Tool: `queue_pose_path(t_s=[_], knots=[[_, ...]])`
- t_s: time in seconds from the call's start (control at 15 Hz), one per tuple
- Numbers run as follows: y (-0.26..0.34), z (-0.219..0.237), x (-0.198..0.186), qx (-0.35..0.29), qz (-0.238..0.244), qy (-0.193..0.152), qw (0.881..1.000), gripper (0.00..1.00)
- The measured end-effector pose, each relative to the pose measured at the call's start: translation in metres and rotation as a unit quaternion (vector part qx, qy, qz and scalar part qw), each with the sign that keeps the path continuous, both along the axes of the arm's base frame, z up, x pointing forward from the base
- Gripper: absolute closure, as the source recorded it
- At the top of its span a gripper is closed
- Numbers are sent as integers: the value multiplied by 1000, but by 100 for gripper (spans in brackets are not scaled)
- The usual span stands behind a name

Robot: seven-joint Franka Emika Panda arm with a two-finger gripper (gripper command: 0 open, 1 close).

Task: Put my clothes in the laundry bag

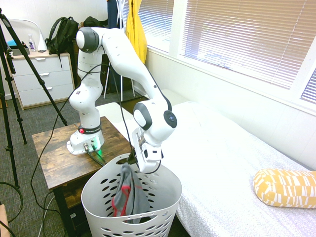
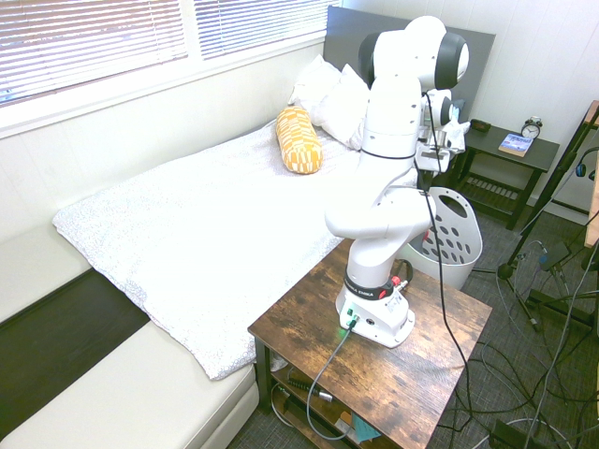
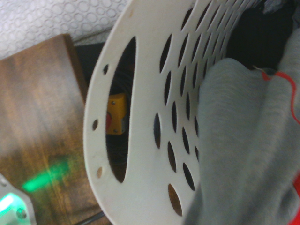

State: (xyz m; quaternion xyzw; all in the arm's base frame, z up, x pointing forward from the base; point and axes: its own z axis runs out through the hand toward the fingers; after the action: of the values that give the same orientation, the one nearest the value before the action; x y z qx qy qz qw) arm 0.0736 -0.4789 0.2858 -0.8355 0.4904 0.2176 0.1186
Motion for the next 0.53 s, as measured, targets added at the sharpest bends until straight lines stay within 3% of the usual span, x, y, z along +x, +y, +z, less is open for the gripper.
queue_pose_path(t_s=[0.33,0.53], knots=[[4,-6,15,-9,4,-5,1000,0],[-6,46,55,-44,17,-54,997,0]])
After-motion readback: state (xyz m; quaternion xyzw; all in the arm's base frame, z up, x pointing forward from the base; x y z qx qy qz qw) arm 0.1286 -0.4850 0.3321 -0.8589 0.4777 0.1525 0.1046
